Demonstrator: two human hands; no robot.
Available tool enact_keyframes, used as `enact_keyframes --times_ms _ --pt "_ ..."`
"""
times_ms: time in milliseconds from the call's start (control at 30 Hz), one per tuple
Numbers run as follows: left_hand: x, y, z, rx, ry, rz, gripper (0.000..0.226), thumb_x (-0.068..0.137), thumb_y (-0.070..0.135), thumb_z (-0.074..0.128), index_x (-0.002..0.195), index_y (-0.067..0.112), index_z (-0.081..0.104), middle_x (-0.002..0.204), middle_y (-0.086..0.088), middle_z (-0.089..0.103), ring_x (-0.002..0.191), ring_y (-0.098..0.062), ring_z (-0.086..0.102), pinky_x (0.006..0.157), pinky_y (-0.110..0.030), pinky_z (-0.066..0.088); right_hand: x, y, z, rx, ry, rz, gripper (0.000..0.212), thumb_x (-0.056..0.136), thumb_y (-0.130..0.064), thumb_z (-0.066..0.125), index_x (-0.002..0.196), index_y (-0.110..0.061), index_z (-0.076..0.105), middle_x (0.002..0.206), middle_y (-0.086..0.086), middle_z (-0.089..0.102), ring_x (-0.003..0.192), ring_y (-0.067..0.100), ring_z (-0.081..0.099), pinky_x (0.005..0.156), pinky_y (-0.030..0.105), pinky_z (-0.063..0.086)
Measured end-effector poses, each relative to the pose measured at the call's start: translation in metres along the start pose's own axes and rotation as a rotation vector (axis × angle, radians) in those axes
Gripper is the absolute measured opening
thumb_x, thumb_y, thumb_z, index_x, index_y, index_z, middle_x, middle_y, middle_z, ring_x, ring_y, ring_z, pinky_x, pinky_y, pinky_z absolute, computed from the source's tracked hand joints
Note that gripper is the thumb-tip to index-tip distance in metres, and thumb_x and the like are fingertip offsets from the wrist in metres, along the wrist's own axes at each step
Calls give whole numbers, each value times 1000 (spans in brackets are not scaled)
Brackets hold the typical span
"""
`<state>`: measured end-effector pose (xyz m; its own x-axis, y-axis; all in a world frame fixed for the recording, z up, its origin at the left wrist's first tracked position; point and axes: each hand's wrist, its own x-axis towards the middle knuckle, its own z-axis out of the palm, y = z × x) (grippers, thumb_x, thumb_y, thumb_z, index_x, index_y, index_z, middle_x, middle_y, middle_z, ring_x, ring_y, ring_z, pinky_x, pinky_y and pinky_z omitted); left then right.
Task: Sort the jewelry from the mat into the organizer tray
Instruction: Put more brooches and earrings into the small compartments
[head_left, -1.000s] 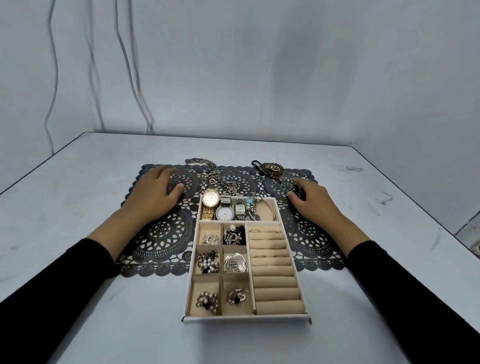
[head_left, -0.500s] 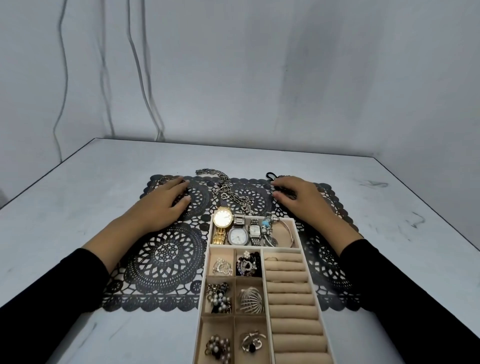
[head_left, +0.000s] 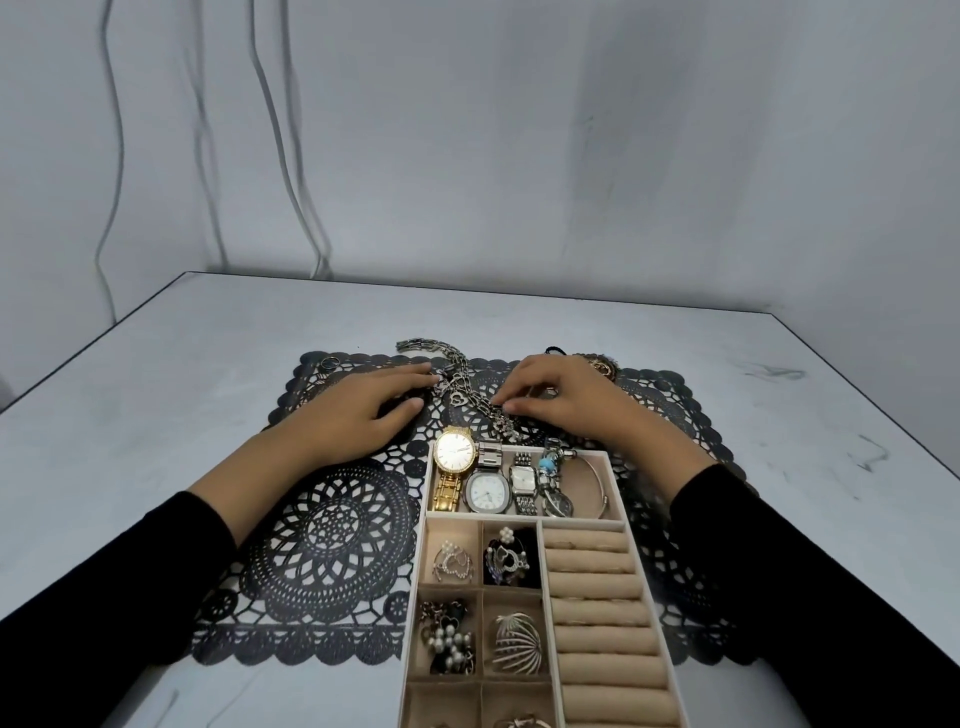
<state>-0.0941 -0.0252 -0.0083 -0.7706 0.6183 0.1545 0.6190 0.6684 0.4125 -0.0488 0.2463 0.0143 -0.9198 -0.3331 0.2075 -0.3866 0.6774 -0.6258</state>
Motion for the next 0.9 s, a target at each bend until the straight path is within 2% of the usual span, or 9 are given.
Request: enact_keyframes --times_ms 133,267,400,467,567,767,900 --pt "5 1 3 -14 82 69 38 99 34 51 137 31 54 148 17 42 135 -6 43 114 -35 34 -3 -7 -3 51 -107 5 14 79 -24 76 94 -22 77 95 -9 66 91 2 61 83 18 48" --pt "11 8 4 -18 140 158 31 98 32 55 127 28 64 140 14 53 127 -2 48 109 -28 38 0 -8 -1 -90 -168 6 18 81 -25 74 99 -28 76 92 -18 58 86 -8 52 75 4 37" --pt "15 15 6 39 93 207 28 97 31 57 121 24 69 133 11 60 123 -4 53 104 -26 41 0 -7 -3 -131 -177 31 21 84 -24 71 103 -31 74 94 -17 57 87 -8 51 73 2 35" --pt "16 16 6 60 99 216 26 96 29 59 118 23 71 130 10 62 119 -4 55 101 -22 41 -1 -8 -4 -132 -178 43 19 86 -22 70 103 -28 74 97 -12 59 88 -4 53 75 5 40" --pt "16 17 4 61 124 228 22 94 29 62 112 23 73 121 10 67 110 -4 60 94 -17 42 -1 -9 -3 -142 -166 60 14 86 -20 70 98 -24 72 97 -5 61 88 5 57 79 18 47" --pt "14 20 3 43 168 239 15 90 25 68 102 19 76 108 7 70 95 -9 65 85 -33 54 -2 -9 0 -84 -154 94 10 84 -14 70 93 -13 65 89 0 60 76 5 51 69 15 43" --pt "14 23 3 35 178 219 16 90 25 68 104 22 76 107 6 68 94 -11 63 84 -33 53 -5 -7 -3 15 -146 121 9 84 -14 71 88 -12 63 83 -2 63 73 4 55 69 15 47"
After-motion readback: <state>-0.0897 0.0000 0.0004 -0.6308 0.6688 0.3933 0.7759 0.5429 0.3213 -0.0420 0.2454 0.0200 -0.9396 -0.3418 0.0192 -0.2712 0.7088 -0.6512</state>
